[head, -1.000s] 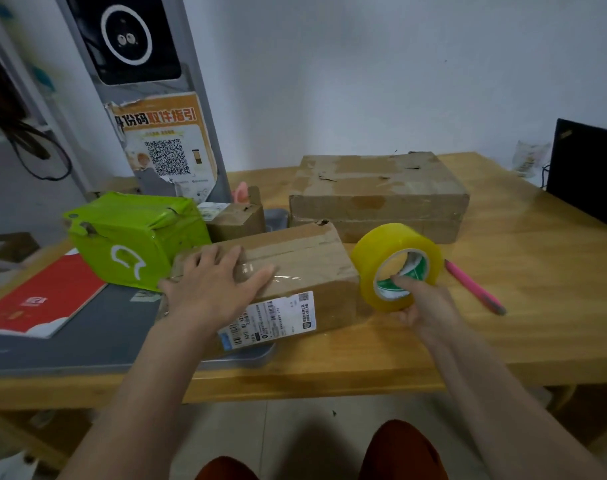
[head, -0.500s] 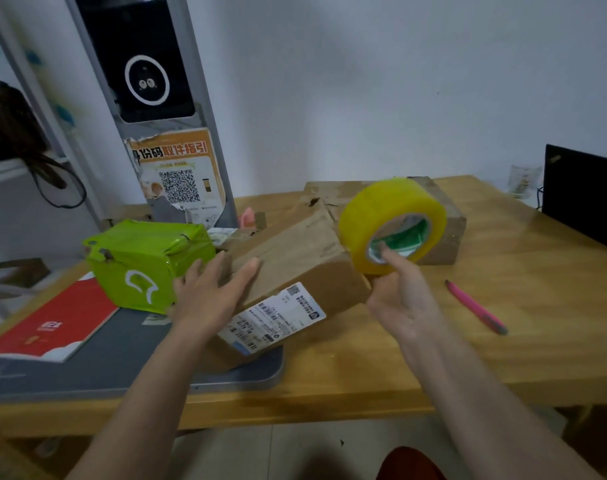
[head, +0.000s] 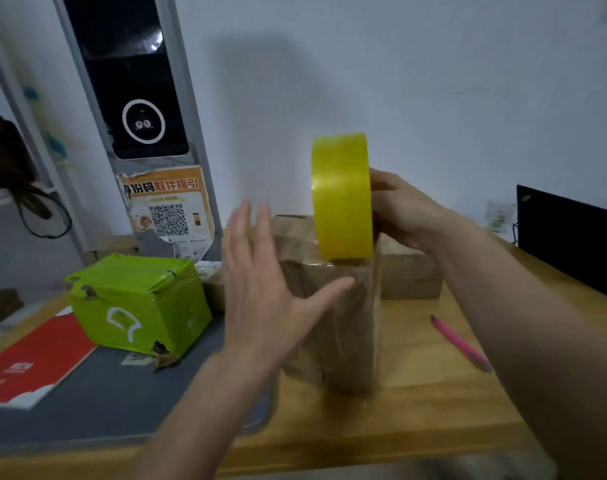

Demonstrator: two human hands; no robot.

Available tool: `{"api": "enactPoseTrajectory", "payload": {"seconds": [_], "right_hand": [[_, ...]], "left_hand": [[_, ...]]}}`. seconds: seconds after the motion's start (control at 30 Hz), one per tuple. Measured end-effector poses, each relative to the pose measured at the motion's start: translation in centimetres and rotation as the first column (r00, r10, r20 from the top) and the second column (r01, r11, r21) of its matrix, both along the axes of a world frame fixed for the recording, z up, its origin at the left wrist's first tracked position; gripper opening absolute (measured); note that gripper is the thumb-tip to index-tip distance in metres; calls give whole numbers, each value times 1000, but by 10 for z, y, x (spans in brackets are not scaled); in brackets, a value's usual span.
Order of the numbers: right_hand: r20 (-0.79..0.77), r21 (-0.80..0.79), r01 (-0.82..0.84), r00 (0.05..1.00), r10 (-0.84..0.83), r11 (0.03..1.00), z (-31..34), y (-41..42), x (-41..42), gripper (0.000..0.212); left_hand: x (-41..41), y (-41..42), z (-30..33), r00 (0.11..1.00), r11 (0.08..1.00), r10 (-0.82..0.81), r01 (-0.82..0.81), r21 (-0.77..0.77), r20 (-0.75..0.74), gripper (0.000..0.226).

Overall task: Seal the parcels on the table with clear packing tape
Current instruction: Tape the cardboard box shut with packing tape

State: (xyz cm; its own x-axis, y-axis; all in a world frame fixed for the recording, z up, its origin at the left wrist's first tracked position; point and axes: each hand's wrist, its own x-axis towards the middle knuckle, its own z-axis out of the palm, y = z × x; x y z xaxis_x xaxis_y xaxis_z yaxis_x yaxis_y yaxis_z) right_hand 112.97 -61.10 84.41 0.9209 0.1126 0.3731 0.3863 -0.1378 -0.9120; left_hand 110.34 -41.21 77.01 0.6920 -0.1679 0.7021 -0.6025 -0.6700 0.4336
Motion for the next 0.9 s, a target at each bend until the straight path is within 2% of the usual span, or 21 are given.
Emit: {"api": "enactPoseTrajectory", "payload": {"seconds": [0.03,0.1,0.17,0.23,0.27,0.33,0.4,0.53,0.6,0.7,0.8,0.83,0.9], "right_hand": [[-16,22,-28,999,28,999,-1,-3,0,28],[-51,51,-59,997,62,997,-2,-5,-1,39],[-51,34,-55,997,57,998,-1,-4,-1,32],[-20,-5,24,1000,-24,1000,-3,-4,-1,14],[-2,-15,94,996,-94,995,-5,-5,1,9],[20,-19,204,979,-204,979,-11,-8,4,21],[42,-33,256,966,-255,966,-16,-7,6,18],[112,48,330,936,-334,943,-8,-2,7,17],[136,63,369,917,-374,927,-5,1,15,4],[120,79,425,894,-432,902,-5,7,26,22],[112,80,423,896,-430,903,-5,8,29,24],[104,89,418,899,-426,904,-6,7,30,24],[98,106,424,896,-434,899,-8,5,31,23]], "left_hand": [[11,1,22,997,987,-44,54,152,-69,137],[40,-2,59,948,882,-193,281,379,-253,140],[61,-12,77,844,747,-289,494,445,-451,135],[69,-24,81,764,709,-262,567,419,-590,136],[71,-29,81,759,711,-254,566,416,-600,135],[71,-38,82,794,725,-216,520,451,-568,130],[70,-41,81,832,741,-152,453,496,-534,127],[72,-34,75,822,772,-155,447,453,-547,123],[71,-29,73,828,787,-152,432,440,-540,117],[67,-27,74,813,804,-169,441,399,-557,117],[67,-29,78,797,801,-148,443,402,-585,120],[69,-31,81,779,787,-151,467,402,-609,116],[67,-34,90,701,779,-210,542,316,-682,92]]}}
